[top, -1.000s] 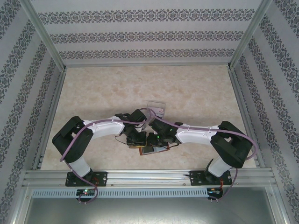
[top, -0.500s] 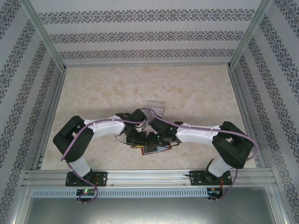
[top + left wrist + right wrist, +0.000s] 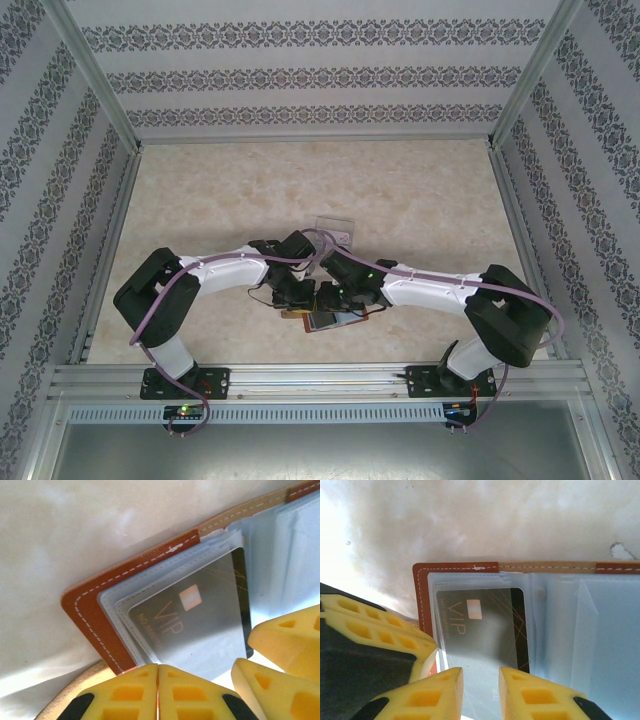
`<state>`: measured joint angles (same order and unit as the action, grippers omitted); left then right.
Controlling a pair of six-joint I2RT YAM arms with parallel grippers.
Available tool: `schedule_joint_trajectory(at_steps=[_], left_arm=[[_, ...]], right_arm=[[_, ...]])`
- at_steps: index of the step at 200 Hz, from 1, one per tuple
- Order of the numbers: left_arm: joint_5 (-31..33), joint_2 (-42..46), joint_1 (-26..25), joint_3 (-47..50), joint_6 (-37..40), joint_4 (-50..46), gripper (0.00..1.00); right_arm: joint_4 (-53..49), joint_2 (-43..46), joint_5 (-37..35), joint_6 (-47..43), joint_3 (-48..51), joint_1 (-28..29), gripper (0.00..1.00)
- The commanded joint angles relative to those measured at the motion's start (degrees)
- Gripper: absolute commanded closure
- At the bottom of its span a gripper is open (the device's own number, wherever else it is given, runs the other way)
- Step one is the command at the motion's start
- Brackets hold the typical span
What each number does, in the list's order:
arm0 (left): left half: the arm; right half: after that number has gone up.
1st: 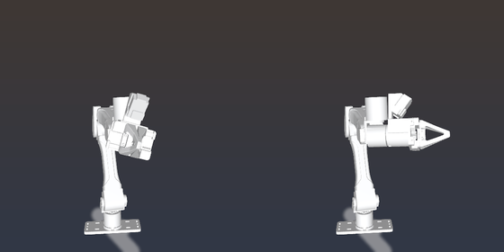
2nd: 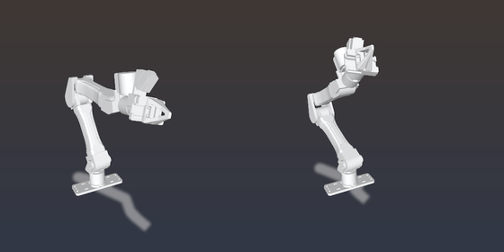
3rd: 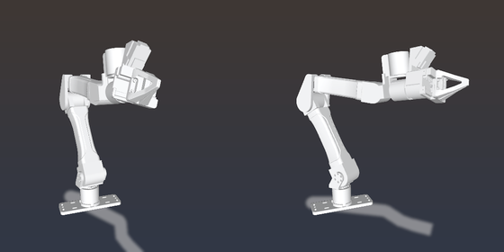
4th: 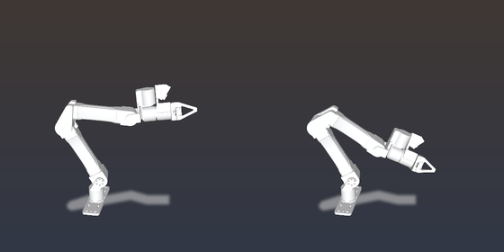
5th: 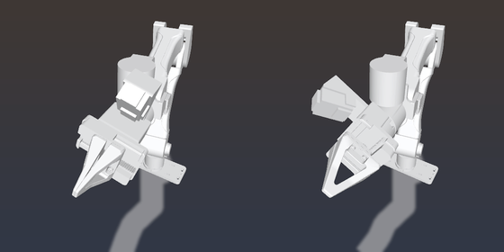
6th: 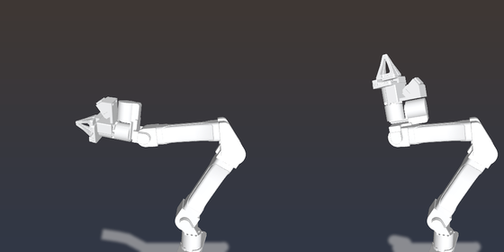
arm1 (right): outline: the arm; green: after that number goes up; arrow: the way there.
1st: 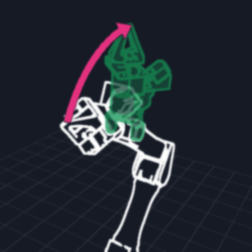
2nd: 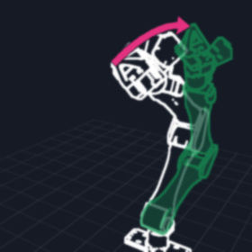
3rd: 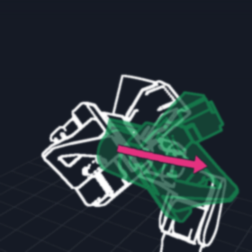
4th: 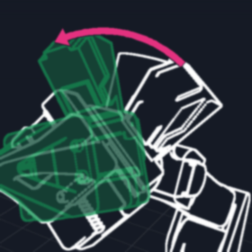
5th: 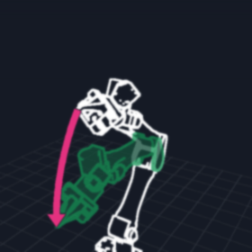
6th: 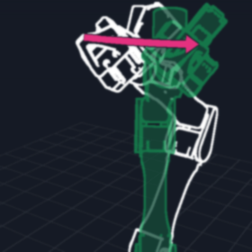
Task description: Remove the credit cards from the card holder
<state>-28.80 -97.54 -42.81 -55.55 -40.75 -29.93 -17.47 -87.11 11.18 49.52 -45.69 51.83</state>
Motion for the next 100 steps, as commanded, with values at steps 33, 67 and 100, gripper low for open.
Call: schedule_joint_trajectory(at_steps=[33,67,100], left_arm=[[-2.10,-1.03,-1.75,-0.98,-1.56,3.02,0.90],[-1.29,-2.27,-1.75,-0.81,-1.03,2.76,0.88],[1.94,-3.58,-1.75,-0.95,0.38,0.10,0.88]], right_arm=[[-1.72,0.63,-2.06,-0.30,0.26,-0.64,0.75],[-2.43,-0.21,-2.82,-0.57,0.19,-0.70,0.75],[-2.38,-0.75,-2.53,-0.67,0.03,-0.64,0.75]])
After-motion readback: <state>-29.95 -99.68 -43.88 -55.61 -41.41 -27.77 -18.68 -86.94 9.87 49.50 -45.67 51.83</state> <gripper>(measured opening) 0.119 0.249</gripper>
